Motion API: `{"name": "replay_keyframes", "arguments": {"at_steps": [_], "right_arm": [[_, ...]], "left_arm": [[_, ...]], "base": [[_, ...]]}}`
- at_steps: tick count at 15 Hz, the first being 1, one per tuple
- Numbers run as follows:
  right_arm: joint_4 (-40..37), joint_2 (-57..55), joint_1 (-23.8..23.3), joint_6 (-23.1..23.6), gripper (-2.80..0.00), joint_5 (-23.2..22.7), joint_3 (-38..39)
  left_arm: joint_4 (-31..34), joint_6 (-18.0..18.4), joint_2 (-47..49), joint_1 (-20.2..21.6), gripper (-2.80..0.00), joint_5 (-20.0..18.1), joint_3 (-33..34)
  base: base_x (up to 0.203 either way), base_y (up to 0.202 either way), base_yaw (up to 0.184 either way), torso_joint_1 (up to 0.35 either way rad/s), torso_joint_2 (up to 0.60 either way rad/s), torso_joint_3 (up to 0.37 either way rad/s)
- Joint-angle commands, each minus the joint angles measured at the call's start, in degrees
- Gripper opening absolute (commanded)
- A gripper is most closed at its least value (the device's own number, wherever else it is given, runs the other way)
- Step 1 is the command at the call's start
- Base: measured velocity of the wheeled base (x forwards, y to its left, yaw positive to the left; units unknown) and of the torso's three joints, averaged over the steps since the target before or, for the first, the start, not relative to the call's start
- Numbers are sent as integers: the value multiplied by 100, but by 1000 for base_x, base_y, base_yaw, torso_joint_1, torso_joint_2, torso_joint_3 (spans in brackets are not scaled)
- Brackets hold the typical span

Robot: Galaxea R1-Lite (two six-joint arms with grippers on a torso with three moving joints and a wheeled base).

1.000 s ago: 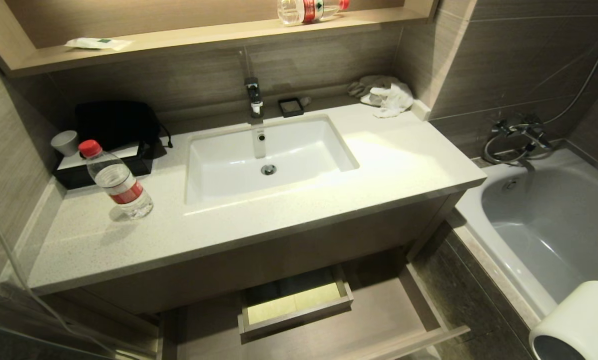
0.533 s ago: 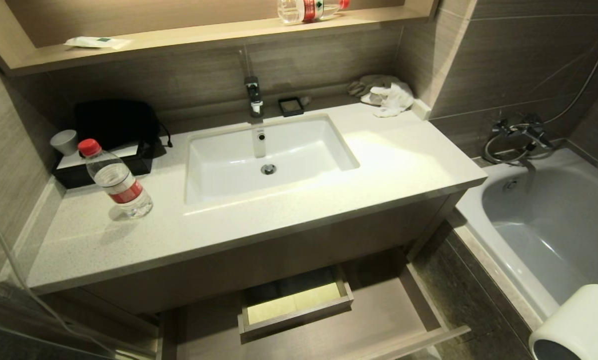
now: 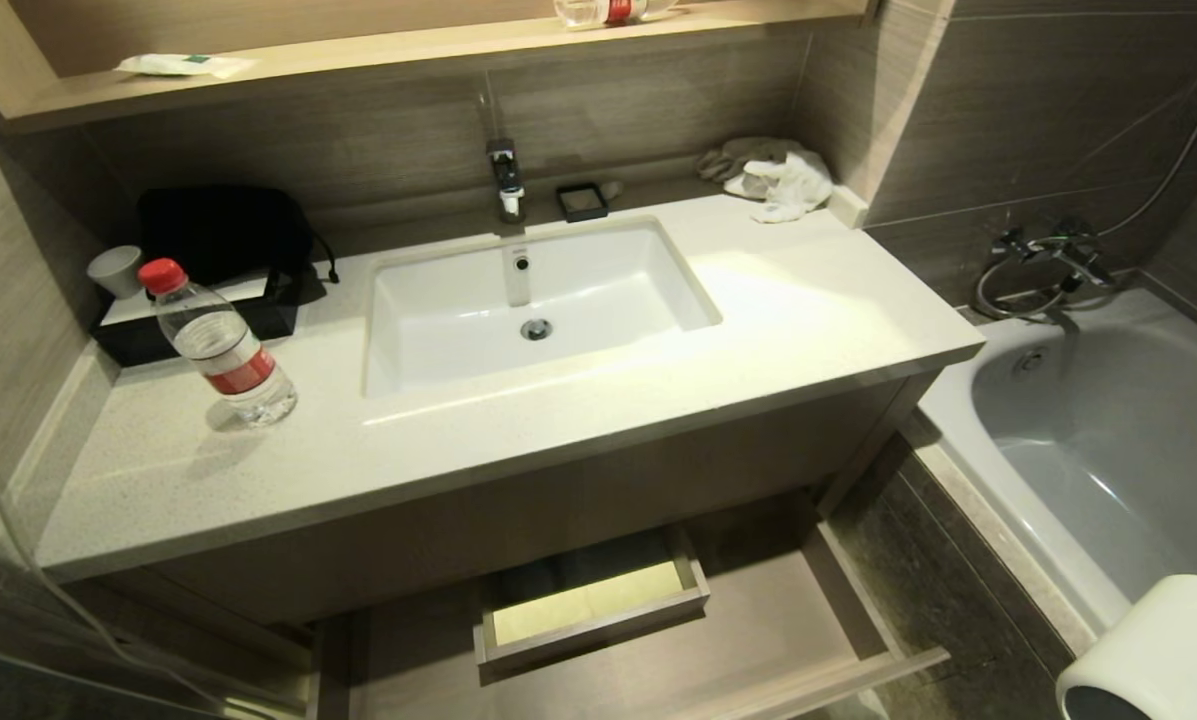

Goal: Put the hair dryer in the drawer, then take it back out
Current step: Put it into the drawer

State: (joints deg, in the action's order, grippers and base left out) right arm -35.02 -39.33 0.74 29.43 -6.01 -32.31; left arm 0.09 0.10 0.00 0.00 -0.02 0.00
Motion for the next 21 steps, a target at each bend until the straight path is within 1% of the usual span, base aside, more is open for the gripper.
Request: {"name": "replay_keyframes", "arguments": {"at_steps": [1,21], "right_arm": [[-21,13,5,19,-280,-6,12],[4,13,5,28,-280,-6,137]], "left_arm": [[0,-1,0,0,-280,2,0],[-4,-1,0,0,-280,2,0]], "base": [[0,0,0,-136,295,168],[0,0,0,-148,326,176]]}}
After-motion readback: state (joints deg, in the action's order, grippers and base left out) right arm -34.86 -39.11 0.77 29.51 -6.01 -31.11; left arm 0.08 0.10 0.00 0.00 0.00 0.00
